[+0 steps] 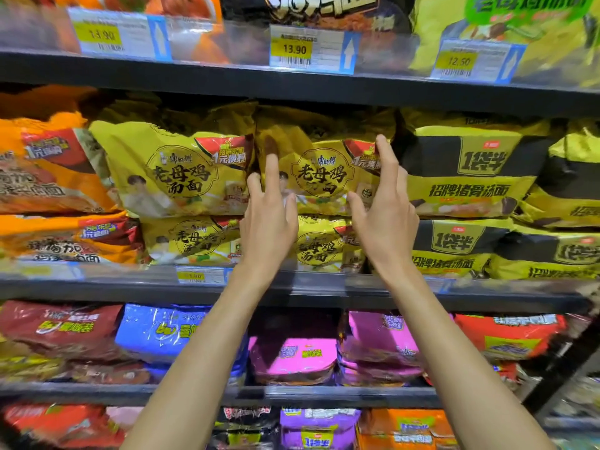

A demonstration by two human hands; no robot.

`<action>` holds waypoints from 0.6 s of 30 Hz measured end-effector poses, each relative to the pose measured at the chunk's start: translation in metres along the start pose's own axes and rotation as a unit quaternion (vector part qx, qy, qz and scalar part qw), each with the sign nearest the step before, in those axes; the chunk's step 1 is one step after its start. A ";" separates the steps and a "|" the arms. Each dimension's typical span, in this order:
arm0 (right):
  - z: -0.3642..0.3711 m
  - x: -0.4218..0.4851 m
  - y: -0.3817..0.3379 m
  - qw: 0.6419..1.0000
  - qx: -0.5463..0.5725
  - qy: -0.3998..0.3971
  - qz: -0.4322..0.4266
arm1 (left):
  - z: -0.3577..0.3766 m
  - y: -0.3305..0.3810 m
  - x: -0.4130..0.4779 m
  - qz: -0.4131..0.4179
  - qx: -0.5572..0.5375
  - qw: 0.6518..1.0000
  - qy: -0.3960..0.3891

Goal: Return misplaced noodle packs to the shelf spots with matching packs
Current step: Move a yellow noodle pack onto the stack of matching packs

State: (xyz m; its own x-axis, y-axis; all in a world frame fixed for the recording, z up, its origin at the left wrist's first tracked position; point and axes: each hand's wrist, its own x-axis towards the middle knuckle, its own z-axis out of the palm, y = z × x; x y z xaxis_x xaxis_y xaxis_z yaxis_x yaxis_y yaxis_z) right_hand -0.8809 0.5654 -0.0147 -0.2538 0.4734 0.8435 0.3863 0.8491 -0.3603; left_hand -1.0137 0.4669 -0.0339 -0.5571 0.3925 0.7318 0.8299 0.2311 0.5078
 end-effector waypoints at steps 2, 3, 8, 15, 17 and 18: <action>-0.004 0.001 0.004 1.000 -0.005 -0.010 -0.002 | 0.000 -0.003 -0.003 0.004 -0.008 1.000 -0.006; -0.005 0.002 0.006 1.000 -0.013 -0.013 -0.004 | -0.001 -0.005 -0.004 0.007 -0.014 1.000 -0.009; -0.002 0.004 0.002 0.999 -0.048 -0.009 0.005 | -0.002 -0.005 -0.010 0.024 -0.018 0.999 -0.020; -0.016 0.003 0.006 0.996 -0.067 -0.054 -0.007 | -0.013 -0.007 -0.020 0.022 -0.047 0.998 -0.039; -0.024 0.004 0.007 0.994 -0.077 -0.076 -0.008 | -0.017 -0.009 -0.025 0.023 -0.053 0.997 -0.053; -0.027 0.004 0.006 0.993 -0.081 -0.088 -0.008 | -0.019 -0.010 -0.027 0.022 -0.056 0.996 -0.061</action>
State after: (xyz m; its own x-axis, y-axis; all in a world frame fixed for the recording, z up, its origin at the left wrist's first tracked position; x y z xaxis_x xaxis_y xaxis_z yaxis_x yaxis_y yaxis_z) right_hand -0.8557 0.5657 -0.0025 -0.4063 0.5063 0.7606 0.5158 0.8142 -0.2664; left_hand -1.0081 0.4374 -0.0502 -0.5066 0.5064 0.6978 0.8414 0.1138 0.5282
